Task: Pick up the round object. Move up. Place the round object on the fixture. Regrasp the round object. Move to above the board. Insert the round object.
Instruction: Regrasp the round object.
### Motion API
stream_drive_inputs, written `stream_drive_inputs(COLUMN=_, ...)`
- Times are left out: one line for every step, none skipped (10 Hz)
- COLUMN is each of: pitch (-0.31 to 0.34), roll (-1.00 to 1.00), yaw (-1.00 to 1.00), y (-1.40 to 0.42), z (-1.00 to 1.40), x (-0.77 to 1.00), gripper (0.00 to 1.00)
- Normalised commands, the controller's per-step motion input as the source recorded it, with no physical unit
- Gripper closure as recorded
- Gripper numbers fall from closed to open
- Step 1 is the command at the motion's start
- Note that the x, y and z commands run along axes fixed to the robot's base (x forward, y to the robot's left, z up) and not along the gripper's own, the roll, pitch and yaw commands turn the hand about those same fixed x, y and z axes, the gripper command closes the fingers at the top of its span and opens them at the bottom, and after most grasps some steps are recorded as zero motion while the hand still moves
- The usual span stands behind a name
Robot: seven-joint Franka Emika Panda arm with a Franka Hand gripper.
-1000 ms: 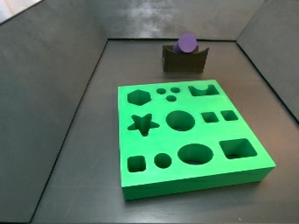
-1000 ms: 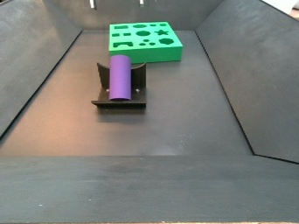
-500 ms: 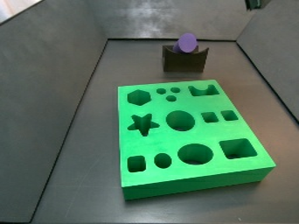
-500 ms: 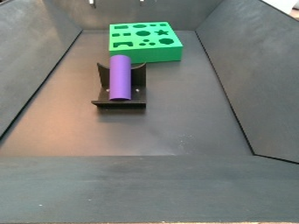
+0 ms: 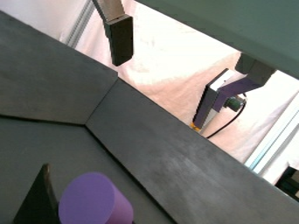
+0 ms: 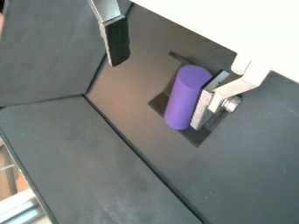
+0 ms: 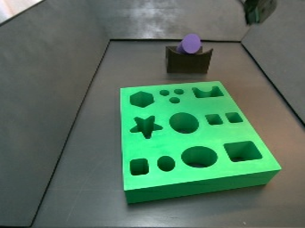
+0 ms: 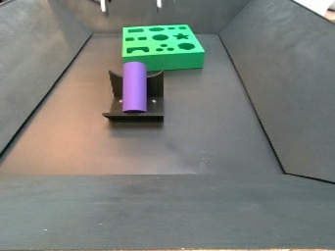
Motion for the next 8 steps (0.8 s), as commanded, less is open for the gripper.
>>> stream_drive_inputs(pitch=-0.045, roll=0.17, yaw=0.12, y=0.07, z=-1.0, x=0.04, gripper=0.0)
stream_drive_inputs(pitch=-0.064, roll=0.12, yaw=0.1, y=0.06, z=-1.0, x=0.05, gripper=0.0)
stream_drive_inputs(pitch=-0.083, roll=0.08, yaw=0.07, y=0.06, z=-1.0, x=0.06, gripper=0.0)
stream_drive_inputs(pitch=-0.092, roll=0.07, yaw=0.05, y=0.06, z=-1.0, x=0.07, gripper=0.0)
stream_drive_inputs(pitch=-0.091, roll=0.07, yaw=0.03, y=0.05, z=-1.0, x=0.08, gripper=0.0)
stream_drive_inputs(pitch=-0.086, roll=0.07, yaw=0.01, y=0.05, z=-1.0, x=0.09, gripper=0.0)
stream_drive_inputs(pitch=-0.066, roll=0.07, yaw=-0.01, y=0.04, z=-1.0, x=0.1, gripper=0.0)
stream_drive_inputs(pitch=-0.051, roll=0.07, yaw=-0.02, y=0.04, z=-1.0, x=0.11, gripper=0.0)
